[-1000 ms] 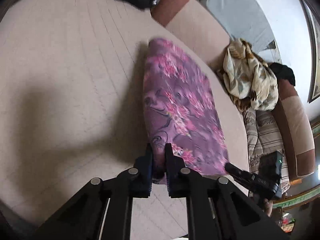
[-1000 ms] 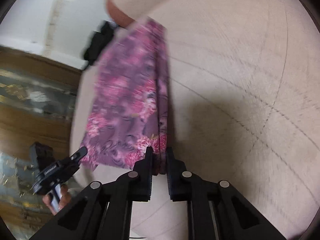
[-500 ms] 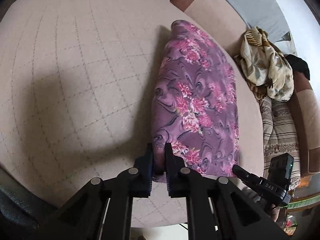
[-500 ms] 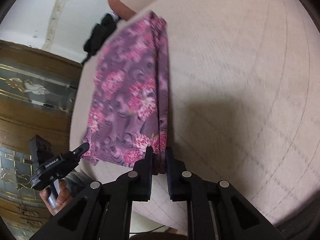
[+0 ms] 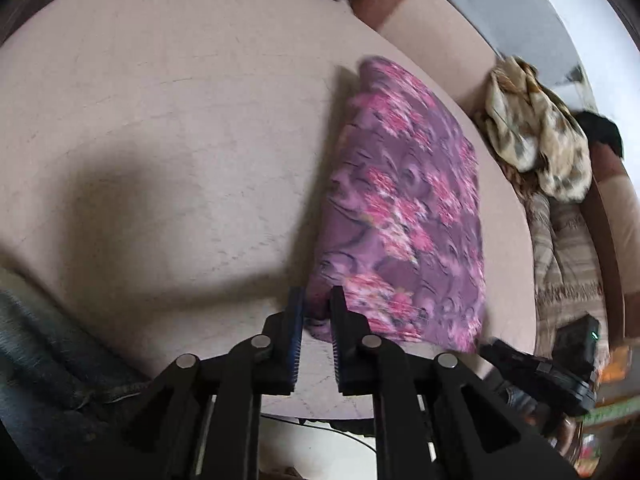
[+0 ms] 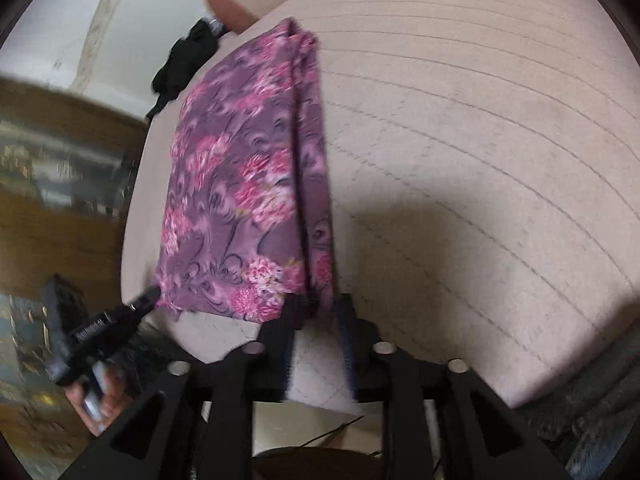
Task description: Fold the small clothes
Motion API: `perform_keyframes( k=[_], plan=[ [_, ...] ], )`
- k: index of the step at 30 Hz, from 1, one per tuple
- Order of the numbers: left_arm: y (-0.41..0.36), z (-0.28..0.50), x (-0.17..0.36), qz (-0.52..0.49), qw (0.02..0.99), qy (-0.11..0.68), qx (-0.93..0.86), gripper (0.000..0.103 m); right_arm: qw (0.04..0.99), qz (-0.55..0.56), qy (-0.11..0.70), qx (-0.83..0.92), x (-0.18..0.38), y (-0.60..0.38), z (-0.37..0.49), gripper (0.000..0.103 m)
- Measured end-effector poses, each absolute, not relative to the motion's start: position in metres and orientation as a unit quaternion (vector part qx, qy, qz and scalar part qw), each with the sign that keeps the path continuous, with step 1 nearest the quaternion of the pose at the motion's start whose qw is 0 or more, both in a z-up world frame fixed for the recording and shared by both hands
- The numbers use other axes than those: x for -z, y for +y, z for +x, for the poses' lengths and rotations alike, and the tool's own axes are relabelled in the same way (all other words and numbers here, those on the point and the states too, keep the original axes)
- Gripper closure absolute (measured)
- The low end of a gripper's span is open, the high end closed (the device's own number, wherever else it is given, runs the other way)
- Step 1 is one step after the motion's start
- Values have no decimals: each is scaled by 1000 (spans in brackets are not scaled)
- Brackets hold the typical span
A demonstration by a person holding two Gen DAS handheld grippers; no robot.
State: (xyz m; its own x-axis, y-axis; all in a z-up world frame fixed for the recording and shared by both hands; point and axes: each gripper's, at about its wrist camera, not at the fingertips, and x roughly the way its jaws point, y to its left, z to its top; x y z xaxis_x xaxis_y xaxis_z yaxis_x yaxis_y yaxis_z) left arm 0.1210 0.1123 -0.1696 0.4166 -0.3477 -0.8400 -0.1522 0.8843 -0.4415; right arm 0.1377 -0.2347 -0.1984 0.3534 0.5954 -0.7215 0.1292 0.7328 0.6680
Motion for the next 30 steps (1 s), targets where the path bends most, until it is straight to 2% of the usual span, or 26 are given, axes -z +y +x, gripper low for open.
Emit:
perform_keyframes(
  k=[1, 3, 4, 8, 13, 14, 17, 18, 22, 23, 24, 25, 26, 30],
  plan=[
    [115, 118, 163, -231, 815, 528, 59, 83, 747, 364, 526, -178, 189, -242, 134, 50],
    [116, 117, 146, -229, 829, 506, 61, 44, 761, 372, 499, -184, 169, -248, 132, 25],
    [116, 119, 135, -226, 839, 491, 65, 39, 780, 352, 486, -176, 157, -249, 136, 22],
    [100, 147, 120, -181, 854, 483, 70, 35, 817, 295, 472, -152, 140, -247, 167, 19],
    [94, 204, 157, -173, 831, 523, 81, 35, 795, 278, 516, -158, 175, -230, 226, 20],
    [96, 209, 163, -178, 826, 529, 77, 36, 793, 276, 520, -157, 180, -225, 232, 26],
    [103, 216, 183, -206, 815, 537, 69, 41, 797, 280, 507, -170, 194, -220, 238, 51],
    [105, 216, 188, -217, 809, 541, 71, 45, 796, 284, 502, -182, 196, -219, 235, 55],
    [104, 217, 190, -235, 804, 538, 92, 47, 785, 278, 521, -187, 212, -215, 243, 62],
    [103, 219, 191, -238, 802, 540, 96, 50, 782, 281, 522, -193, 215, -215, 245, 67],
    [100, 221, 194, -234, 801, 542, 94, 56, 779, 284, 523, -198, 218, -213, 248, 83],
    [98, 222, 197, -228, 800, 547, 94, 59, 778, 286, 523, -200, 218, -212, 249, 93],
    [96, 223, 198, -226, 800, 548, 96, 61, 781, 286, 520, -197, 216, -213, 248, 95],
    [91, 225, 199, -218, 802, 547, 100, 62, 804, 268, 501, -174, 196, -221, 238, 98]
  ],
)
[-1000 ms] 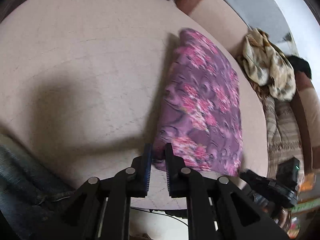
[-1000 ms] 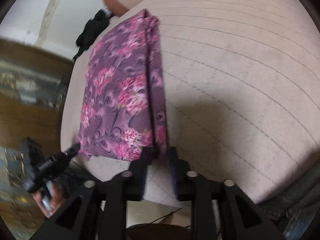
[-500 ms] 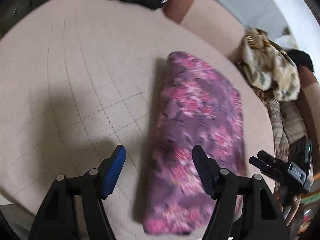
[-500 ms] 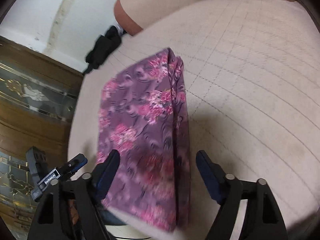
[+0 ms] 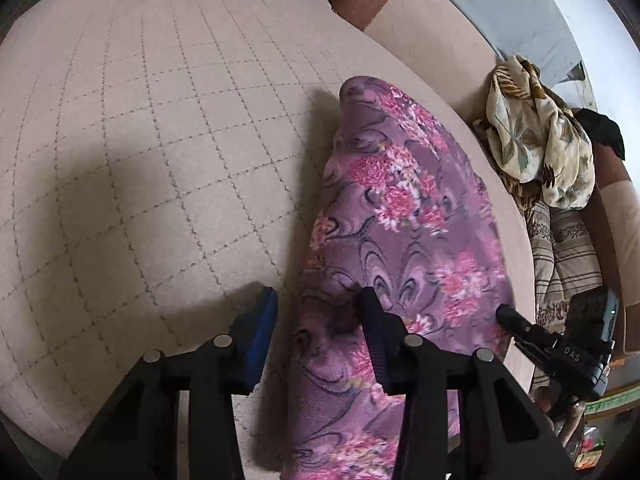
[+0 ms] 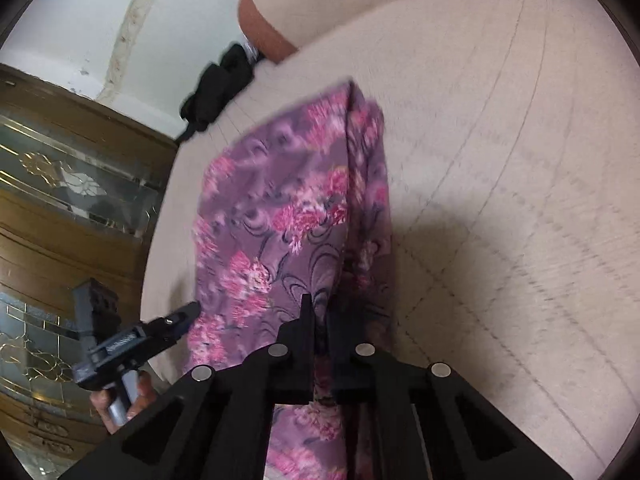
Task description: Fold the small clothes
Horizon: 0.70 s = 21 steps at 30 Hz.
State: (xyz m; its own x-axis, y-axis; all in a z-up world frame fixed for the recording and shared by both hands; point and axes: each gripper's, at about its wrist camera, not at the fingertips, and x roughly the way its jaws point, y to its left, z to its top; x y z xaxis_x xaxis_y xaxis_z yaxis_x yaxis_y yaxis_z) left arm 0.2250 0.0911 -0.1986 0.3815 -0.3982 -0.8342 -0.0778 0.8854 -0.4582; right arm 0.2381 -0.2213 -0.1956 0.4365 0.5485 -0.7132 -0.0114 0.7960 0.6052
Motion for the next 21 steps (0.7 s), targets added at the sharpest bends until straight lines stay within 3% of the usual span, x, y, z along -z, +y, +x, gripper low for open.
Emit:
perform_keyframes(
  k=[3, 7, 11, 12, 16, 17, 20, 21],
  plan=[
    [87, 227, 199, -209, 804, 548, 98, 62, 780, 265, 545, -154, 227, -217, 246, 98],
    [90, 227, 198, -222, 801, 547, 101, 62, 791, 277, 522, -160, 211, -223, 239, 93],
    [95, 227, 200, -241, 789, 554, 112, 61, 791, 299, 513, -149, 206, -241, 225, 64],
    [94, 227, 200, -241, 787, 556, 115, 61, 783, 308, 520, -151, 211, -244, 223, 64],
    [81, 223, 200, -209, 795, 558, 118, 61, 753, 331, 539, -180, 234, -230, 227, 64],
    [78, 221, 200, -200, 797, 558, 118, 65, 758, 324, 538, -177, 233, -227, 229, 65],
    [72, 217, 200, -185, 803, 553, 120, 85, 765, 313, 538, -167, 230, -224, 230, 92],
    [74, 215, 198, -192, 804, 550, 120, 88, 765, 319, 535, -164, 229, -226, 228, 93]
  ],
)
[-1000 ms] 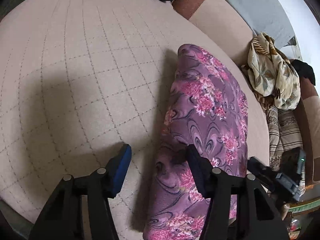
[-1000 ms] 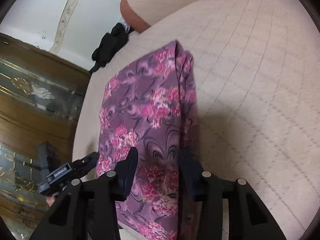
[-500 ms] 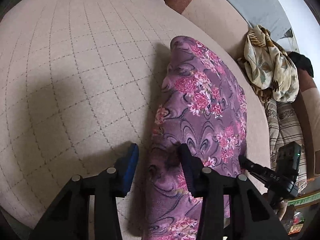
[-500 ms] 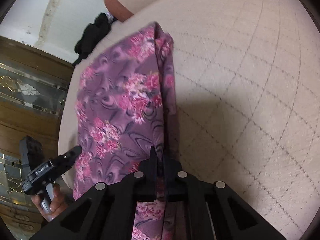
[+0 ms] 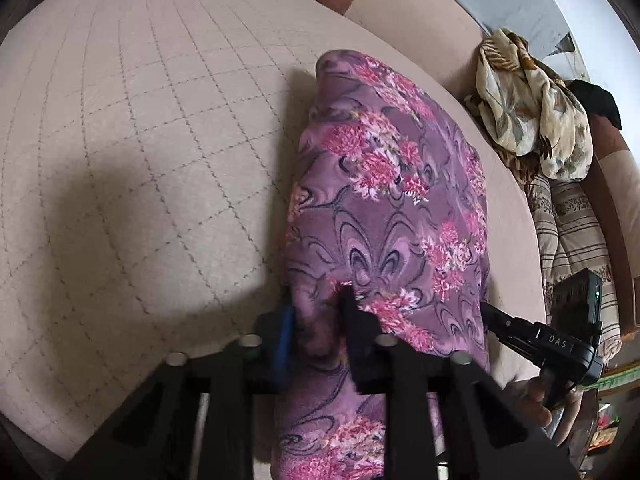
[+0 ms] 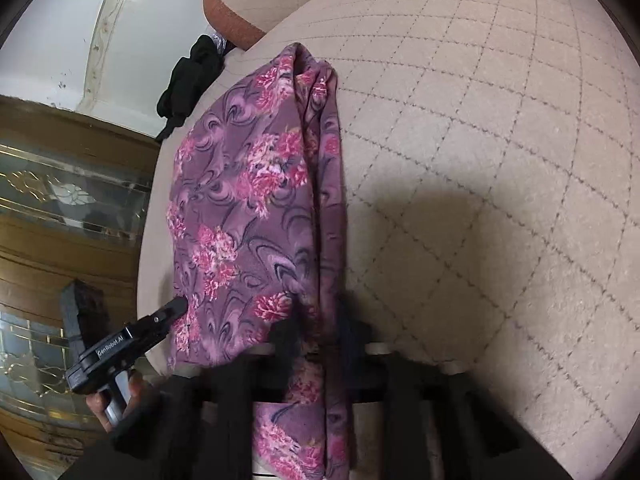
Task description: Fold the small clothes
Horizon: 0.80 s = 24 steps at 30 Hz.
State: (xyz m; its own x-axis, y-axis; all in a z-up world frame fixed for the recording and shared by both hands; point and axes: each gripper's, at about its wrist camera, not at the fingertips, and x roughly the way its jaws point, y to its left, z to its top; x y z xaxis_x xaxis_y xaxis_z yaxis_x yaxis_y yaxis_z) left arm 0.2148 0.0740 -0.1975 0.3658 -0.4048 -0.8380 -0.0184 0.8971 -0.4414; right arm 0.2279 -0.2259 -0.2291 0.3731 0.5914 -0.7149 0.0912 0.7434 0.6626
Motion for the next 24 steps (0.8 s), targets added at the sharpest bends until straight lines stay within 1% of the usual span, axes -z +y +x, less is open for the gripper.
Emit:
perform_keyframes(
  k=[1, 3, 7, 8, 10, 11, 13, 14, 15, 16, 17, 20, 22, 23, 24],
  plan=[
    [78, 210, 191, -208, 804, 541, 128, 89, 768, 321, 530, -163, 225, -227, 225, 94],
    [80, 201, 178, -204, 816, 524, 135, 91, 776, 318, 520, -163, 216, -230, 221, 96],
    [78, 205, 197, -192, 802, 554, 116, 91, 773, 297, 541, -145, 232, -222, 225, 96],
    [78, 205, 194, -189, 803, 552, 119, 89, 774, 297, 540, -146, 230, -222, 227, 96],
    [78, 201, 184, -185, 809, 546, 116, 85, 779, 292, 533, -154, 220, -221, 226, 91],
    [79, 200, 182, -182, 809, 548, 112, 81, 781, 289, 532, -152, 216, -223, 225, 90],
    [82, 202, 174, -181, 806, 552, 112, 74, 789, 282, 526, -147, 205, -224, 224, 74],
    [82, 203, 169, -180, 807, 552, 111, 62, 789, 290, 520, -153, 199, -225, 226, 53],
    [82, 209, 163, -175, 808, 551, 109, 50, 788, 300, 512, -166, 193, -227, 228, 42],
    [82, 216, 158, -171, 811, 548, 108, 47, 787, 304, 506, -179, 186, -226, 236, 42],
    [83, 223, 155, -170, 813, 546, 108, 46, 786, 304, 507, -183, 185, -225, 243, 42],
    [86, 258, 157, -181, 802, 559, 110, 46, 780, 293, 523, -180, 195, -220, 278, 42],
    [86, 281, 165, -183, 800, 560, 115, 46, 778, 282, 534, -174, 208, -218, 295, 49],
    [86, 288, 173, -185, 798, 563, 114, 47, 773, 288, 536, -178, 213, -219, 300, 57],
    [87, 291, 182, -197, 793, 563, 122, 47, 769, 298, 535, -186, 218, -219, 303, 60]
  ],
)
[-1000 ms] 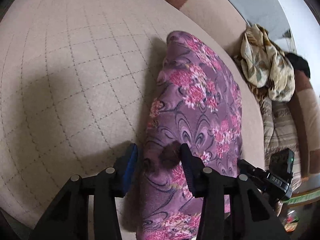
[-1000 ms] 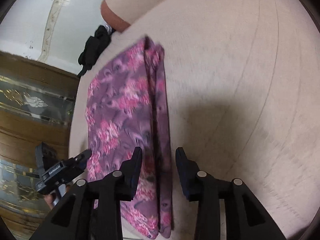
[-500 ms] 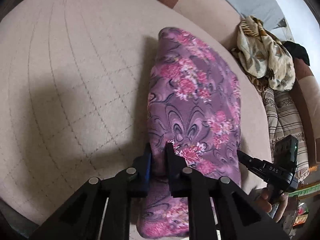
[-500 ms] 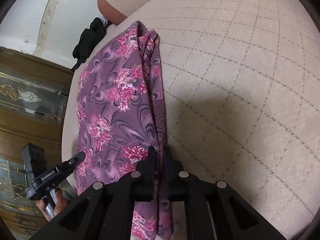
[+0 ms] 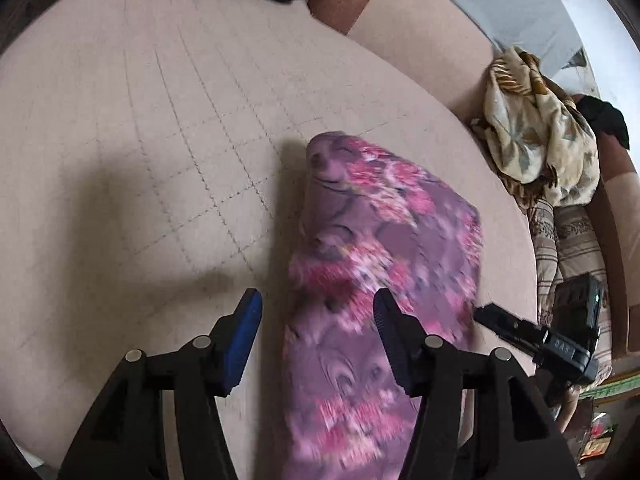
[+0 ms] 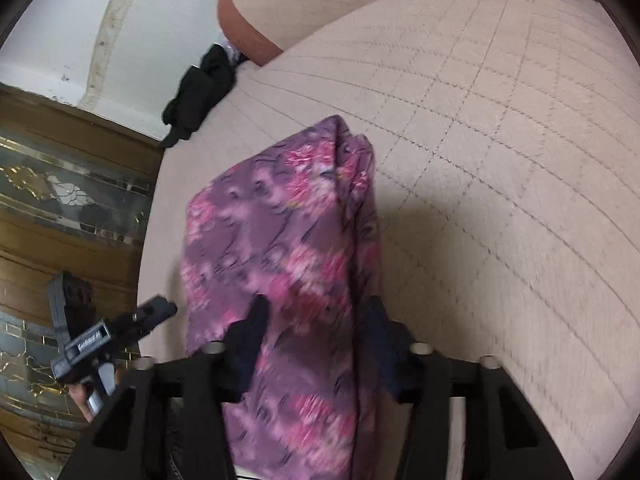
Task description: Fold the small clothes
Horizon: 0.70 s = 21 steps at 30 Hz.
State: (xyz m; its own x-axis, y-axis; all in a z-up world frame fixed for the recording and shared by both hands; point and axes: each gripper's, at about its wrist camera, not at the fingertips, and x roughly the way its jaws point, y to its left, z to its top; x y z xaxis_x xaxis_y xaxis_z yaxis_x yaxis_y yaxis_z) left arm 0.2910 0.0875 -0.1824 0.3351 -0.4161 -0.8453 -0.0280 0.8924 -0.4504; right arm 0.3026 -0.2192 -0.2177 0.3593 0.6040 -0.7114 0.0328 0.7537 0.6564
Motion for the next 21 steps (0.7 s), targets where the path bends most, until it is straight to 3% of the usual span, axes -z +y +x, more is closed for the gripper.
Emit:
perform_keyframes(
  k=[2, 6, 8, 11, 16, 19, 20, 21],
  plan=[
    [90, 290, 200, -222, 776, 575, 131, 50, 764, 311, 530, -199, 230, -220, 300, 64],
    [80, 289, 201, -216, 773, 579, 143, 89, 759, 286, 550, -199, 241, -209, 302, 90],
    [81, 288, 193, -217, 780, 568, 145, 93, 767, 280, 542, -200, 231, -208, 303, 95],
    [85, 286, 192, -218, 782, 565, 145, 94, 796, 251, 518, -186, 203, -214, 292, 97],
    [76, 289, 197, -180, 785, 575, 142, 90, 773, 254, 559, -162, 240, -215, 302, 98],
    [83, 287, 189, -189, 794, 563, 131, 74, 784, 252, 538, -181, 222, -217, 300, 93],
    [83, 288, 187, -189, 796, 562, 126, 65, 787, 255, 532, -181, 218, -218, 299, 84],
    [85, 288, 185, -192, 797, 560, 120, 63, 790, 258, 524, -184, 214, -218, 298, 68]
  ],
)
